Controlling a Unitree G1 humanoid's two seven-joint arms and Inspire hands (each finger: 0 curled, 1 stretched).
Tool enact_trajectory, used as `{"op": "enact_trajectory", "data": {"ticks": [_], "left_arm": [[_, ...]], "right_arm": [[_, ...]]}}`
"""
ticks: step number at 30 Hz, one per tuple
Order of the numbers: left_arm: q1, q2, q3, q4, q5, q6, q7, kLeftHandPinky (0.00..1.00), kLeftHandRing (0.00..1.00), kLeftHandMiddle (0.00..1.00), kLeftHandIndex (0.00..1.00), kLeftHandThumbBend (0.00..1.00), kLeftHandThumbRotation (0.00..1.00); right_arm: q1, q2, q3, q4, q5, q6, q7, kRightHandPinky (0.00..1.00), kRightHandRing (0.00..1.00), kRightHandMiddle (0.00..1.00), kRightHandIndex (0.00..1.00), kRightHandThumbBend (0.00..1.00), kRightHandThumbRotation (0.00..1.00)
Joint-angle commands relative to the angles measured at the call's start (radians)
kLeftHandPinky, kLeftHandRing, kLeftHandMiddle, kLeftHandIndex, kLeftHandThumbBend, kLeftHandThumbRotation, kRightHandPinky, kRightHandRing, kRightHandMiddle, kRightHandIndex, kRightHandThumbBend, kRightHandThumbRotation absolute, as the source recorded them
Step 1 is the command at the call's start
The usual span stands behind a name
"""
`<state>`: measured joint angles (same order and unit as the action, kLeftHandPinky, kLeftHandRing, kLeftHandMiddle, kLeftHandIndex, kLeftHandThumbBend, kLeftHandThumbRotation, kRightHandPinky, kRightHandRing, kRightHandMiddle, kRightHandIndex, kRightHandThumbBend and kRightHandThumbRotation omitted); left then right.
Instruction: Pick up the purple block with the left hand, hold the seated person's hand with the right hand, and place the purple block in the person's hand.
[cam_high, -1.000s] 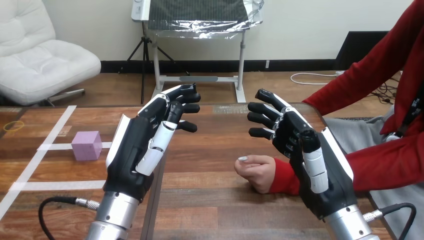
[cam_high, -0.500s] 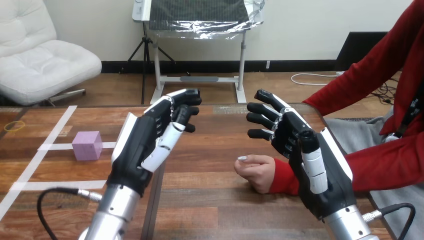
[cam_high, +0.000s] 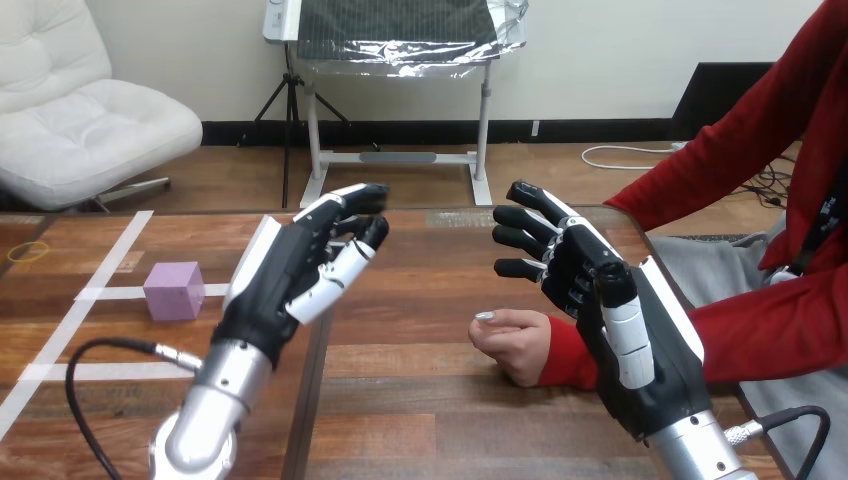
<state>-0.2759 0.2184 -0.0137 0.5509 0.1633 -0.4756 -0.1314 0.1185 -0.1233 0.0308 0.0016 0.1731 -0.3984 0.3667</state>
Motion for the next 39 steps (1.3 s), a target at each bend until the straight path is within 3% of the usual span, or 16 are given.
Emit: {"op": "enact_trajectory", "data": {"ticks": [1, 9, 18, 30, 39], "left_arm": [[-0.261, 0.058, -0.002, 0.200, 0.054, -0.024, 0.058, 0.73, 0.83, 0.85, 0.84, 0.45, 0.73], [-0.360, 0.081, -0.016, 0.332, 0.080, -0.003, 0.065, 0.76, 0.86, 0.88, 0.86, 0.46, 0.67], [-0.462, 0.113, -0.050, 0.460, 0.151, 0.018, 0.108, 0.75, 0.85, 0.88, 0.87, 0.47, 0.60], [-0.562, 0.143, -0.081, 0.569, 0.232, 0.064, 0.152, 0.74, 0.86, 0.89, 0.89, 0.57, 0.63], [-0.620, 0.175, -0.144, 0.621, 0.329, 0.101, 0.214, 0.75, 0.88, 0.90, 0.89, 0.59, 0.65]], "right_arm": [[-0.048, -0.009, -0.007, -0.044, -0.003, -0.010, -0.002, 0.78, 0.86, 0.86, 0.89, 0.91, 1.00], [-0.049, -0.007, -0.009, -0.041, -0.005, -0.007, -0.004, 0.77, 0.85, 0.86, 0.88, 0.93, 1.00], [-0.051, -0.006, -0.011, -0.033, -0.004, -0.015, -0.001, 0.77, 0.85, 0.86, 0.88, 0.92, 1.00], [-0.050, -0.009, -0.012, -0.038, -0.002, -0.011, 0.003, 0.78, 0.86, 0.87, 0.88, 0.92, 1.00], [-0.049, -0.009, -0.013, -0.039, -0.003, -0.008, 0.001, 0.78, 0.86, 0.87, 0.89, 0.92, 1.00]]}}
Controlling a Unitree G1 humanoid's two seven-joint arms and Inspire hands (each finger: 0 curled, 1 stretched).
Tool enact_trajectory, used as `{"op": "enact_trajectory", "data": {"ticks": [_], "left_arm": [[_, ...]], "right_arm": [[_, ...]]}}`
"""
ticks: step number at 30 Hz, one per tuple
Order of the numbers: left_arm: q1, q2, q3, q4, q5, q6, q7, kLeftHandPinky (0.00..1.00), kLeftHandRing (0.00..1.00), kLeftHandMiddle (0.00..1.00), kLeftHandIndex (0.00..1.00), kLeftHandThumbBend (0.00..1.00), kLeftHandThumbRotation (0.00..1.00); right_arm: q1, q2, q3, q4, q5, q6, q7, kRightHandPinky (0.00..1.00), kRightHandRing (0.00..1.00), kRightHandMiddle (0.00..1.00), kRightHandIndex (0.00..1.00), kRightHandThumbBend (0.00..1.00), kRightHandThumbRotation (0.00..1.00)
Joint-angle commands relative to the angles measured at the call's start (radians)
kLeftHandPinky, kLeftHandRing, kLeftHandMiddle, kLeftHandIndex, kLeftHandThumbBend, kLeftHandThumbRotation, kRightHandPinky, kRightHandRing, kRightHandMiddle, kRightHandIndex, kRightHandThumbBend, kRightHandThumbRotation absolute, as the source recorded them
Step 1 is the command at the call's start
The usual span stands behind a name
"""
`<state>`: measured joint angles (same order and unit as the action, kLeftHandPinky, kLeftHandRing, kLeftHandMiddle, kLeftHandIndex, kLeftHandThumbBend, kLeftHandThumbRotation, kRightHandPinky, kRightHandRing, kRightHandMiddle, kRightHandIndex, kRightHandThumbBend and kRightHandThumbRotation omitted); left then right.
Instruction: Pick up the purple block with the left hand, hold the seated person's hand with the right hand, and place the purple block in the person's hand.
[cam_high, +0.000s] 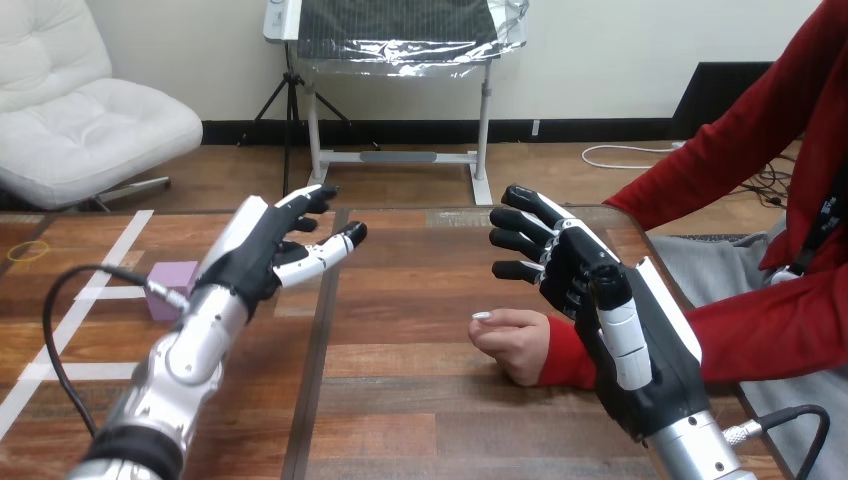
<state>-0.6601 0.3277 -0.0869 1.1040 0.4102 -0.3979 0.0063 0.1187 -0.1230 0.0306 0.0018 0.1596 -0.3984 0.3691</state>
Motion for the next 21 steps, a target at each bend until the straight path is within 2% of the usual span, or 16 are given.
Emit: {"op": "enact_trajectory", "data": {"ticks": [1, 13, 21], "left_arm": [[-0.244, 0.070, -0.078, 0.074, 0.093, 0.032, 0.081, 0.75, 0.88, 0.90, 0.89, 0.59, 0.65], [-0.294, 0.090, -0.117, 0.121, 0.150, 0.083, 0.095, 0.79, 0.89, 0.91, 0.90, 0.58, 0.67], [-0.316, 0.101, -0.148, 0.151, 0.184, 0.122, 0.115, 0.77, 0.88, 0.90, 0.89, 0.58, 0.66]], "right_arm": [[-0.049, -0.011, -0.013, -0.039, 0.010, -0.007, -0.001, 0.78, 0.86, 0.87, 0.89, 0.92, 1.00], [-0.049, -0.013, -0.013, -0.038, 0.013, -0.009, 0.004, 0.78, 0.86, 0.87, 0.89, 0.92, 1.00], [-0.050, -0.013, -0.012, -0.036, 0.009, -0.014, 0.004, 0.78, 0.86, 0.86, 0.88, 0.92, 1.00]]}}
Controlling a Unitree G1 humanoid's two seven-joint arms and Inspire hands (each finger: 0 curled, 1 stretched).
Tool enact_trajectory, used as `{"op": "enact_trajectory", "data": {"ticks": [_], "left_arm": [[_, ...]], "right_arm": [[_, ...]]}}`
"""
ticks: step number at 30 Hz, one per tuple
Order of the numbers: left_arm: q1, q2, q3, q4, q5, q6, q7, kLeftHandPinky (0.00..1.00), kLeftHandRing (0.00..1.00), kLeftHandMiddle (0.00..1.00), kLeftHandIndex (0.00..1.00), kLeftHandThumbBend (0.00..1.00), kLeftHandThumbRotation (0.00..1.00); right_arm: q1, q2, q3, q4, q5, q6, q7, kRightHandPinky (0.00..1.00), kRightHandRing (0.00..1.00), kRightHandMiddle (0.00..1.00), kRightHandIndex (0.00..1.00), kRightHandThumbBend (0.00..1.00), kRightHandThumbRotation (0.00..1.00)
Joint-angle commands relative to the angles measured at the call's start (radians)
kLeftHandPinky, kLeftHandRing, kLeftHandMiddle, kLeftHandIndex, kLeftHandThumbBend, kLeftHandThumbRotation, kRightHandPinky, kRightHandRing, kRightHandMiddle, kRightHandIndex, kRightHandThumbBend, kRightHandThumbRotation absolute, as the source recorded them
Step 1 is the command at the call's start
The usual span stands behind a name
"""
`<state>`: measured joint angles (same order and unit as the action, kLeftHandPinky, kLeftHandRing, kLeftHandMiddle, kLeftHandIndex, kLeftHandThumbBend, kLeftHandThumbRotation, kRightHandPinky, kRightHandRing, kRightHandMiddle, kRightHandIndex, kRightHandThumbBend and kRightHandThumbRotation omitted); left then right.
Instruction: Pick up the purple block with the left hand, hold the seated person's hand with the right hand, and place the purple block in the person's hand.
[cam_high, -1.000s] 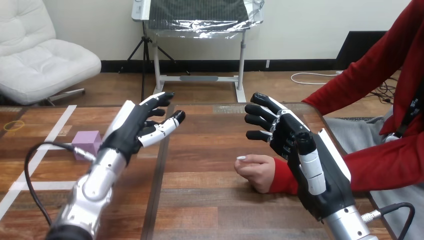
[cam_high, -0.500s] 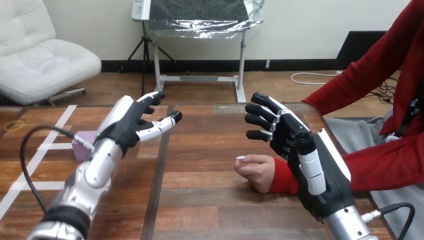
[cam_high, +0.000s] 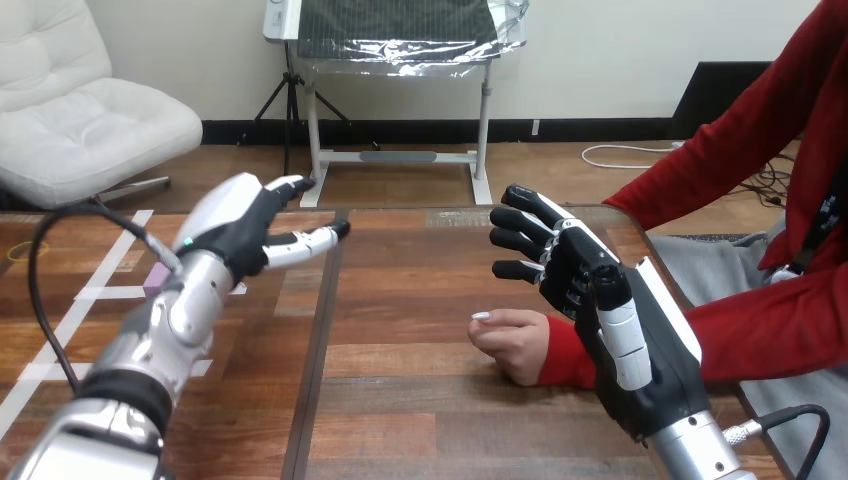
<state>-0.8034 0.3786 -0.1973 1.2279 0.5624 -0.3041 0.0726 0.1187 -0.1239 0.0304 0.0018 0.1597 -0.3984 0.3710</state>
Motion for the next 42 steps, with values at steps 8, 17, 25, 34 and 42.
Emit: {"op": "enact_trajectory", "data": {"ticks": [8, 17, 25, 34, 42], "left_arm": [[-0.192, 0.055, -0.063, 0.049, 0.050, 0.079, 0.049, 0.76, 0.88, 0.90, 0.89, 0.59, 0.66], [-0.203, 0.062, -0.094, 0.066, 0.070, 0.109, 0.065, 0.78, 0.87, 0.89, 0.88, 0.58, 0.64], [-0.208, 0.063, -0.104, 0.082, 0.073, 0.151, 0.076, 0.81, 0.85, 0.87, 0.86, 0.60, 0.61], [-0.211, 0.068, -0.119, 0.097, 0.072, 0.207, 0.064, 0.79, 0.85, 0.88, 0.86, 0.61, 0.58], [-0.204, 0.078, -0.124, 0.103, 0.073, 0.227, 0.066, 0.81, 0.86, 0.88, 0.86, 0.61, 0.58]], "right_arm": [[-0.052, -0.011, -0.011, -0.032, 0.011, -0.017, 0.005, 0.77, 0.85, 0.86, 0.88, 0.91, 1.00], [-0.051, -0.012, -0.011, -0.032, 0.013, -0.016, 0.008, 0.77, 0.85, 0.86, 0.88, 0.92, 1.00], [-0.048, -0.013, -0.011, -0.033, 0.011, -0.015, 0.009, 0.77, 0.86, 0.87, 0.88, 0.92, 1.00], [-0.048, -0.012, -0.010, -0.037, 0.011, -0.011, 0.008, 0.78, 0.86, 0.87, 0.88, 0.92, 1.00], [-0.047, -0.014, -0.011, -0.039, 0.011, -0.014, 0.011, 0.78, 0.86, 0.87, 0.88, 0.92, 1.00]]}}
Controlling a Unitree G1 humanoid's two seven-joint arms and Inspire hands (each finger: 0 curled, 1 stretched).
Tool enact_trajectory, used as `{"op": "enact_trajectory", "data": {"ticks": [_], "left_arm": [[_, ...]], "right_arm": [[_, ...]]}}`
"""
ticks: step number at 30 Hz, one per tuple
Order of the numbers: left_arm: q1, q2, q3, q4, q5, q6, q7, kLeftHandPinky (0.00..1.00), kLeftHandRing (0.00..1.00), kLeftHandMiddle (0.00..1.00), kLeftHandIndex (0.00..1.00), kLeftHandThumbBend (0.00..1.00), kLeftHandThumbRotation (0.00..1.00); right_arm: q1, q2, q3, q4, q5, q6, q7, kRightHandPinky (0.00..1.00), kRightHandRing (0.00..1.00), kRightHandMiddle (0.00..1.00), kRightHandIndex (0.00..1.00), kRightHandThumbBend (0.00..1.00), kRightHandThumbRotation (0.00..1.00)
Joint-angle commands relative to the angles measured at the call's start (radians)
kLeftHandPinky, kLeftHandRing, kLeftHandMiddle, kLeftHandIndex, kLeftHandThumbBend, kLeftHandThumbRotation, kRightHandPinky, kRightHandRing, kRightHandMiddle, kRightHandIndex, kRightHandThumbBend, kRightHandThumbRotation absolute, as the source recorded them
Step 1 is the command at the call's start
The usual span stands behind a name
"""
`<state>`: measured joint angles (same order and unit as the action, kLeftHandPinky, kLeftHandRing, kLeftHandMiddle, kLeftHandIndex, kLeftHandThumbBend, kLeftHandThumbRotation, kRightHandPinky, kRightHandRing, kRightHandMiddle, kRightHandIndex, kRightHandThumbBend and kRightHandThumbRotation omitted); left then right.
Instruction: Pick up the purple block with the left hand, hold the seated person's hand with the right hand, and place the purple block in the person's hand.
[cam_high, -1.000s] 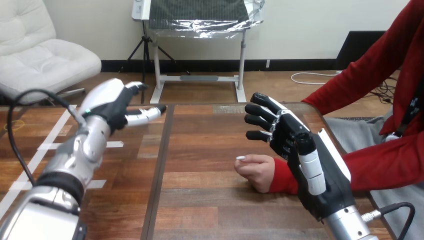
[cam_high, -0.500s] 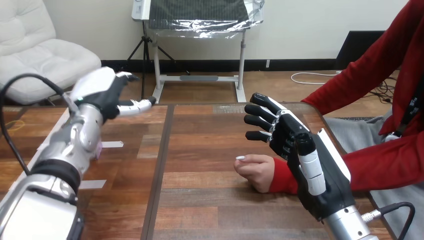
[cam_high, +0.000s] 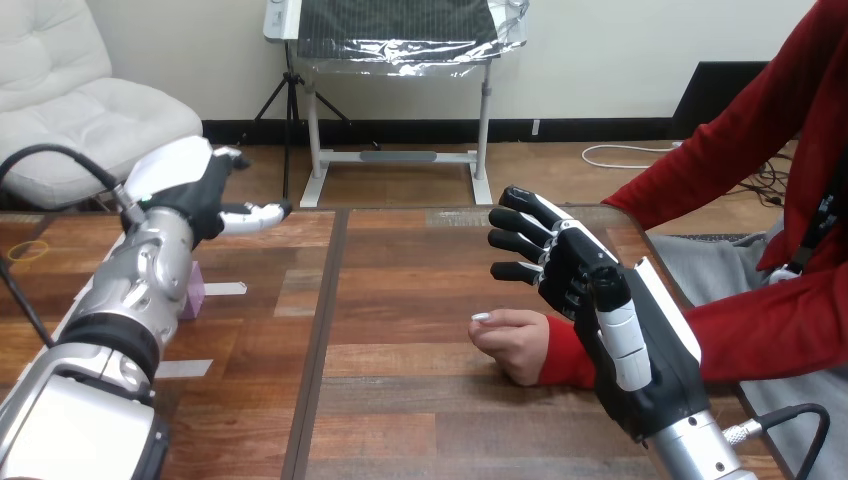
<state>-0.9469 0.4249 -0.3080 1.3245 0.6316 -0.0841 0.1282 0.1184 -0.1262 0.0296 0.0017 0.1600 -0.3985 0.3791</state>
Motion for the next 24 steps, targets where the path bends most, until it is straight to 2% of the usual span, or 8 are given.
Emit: {"op": "enact_trajectory", "data": {"ticks": [1, 24], "left_arm": [[-0.060, 0.032, -0.013, 0.007, 0.002, 0.008, 0.011, 0.81, 0.86, 0.88, 0.86, 0.61, 0.58], [-0.025, 0.053, -0.022, 0.017, 0.005, 0.030, 0.029, 0.82, 0.84, 0.85, 0.84, 0.65, 0.52]], "right_arm": [[-0.047, -0.012, -0.011, -0.039, 0.011, -0.014, 0.003, 0.78, 0.86, 0.87, 0.88, 0.92, 1.00], [-0.045, -0.018, -0.014, -0.052, 0.016, -0.005, 0.012, 0.80, 0.87, 0.87, 0.88, 0.92, 1.00]]}}
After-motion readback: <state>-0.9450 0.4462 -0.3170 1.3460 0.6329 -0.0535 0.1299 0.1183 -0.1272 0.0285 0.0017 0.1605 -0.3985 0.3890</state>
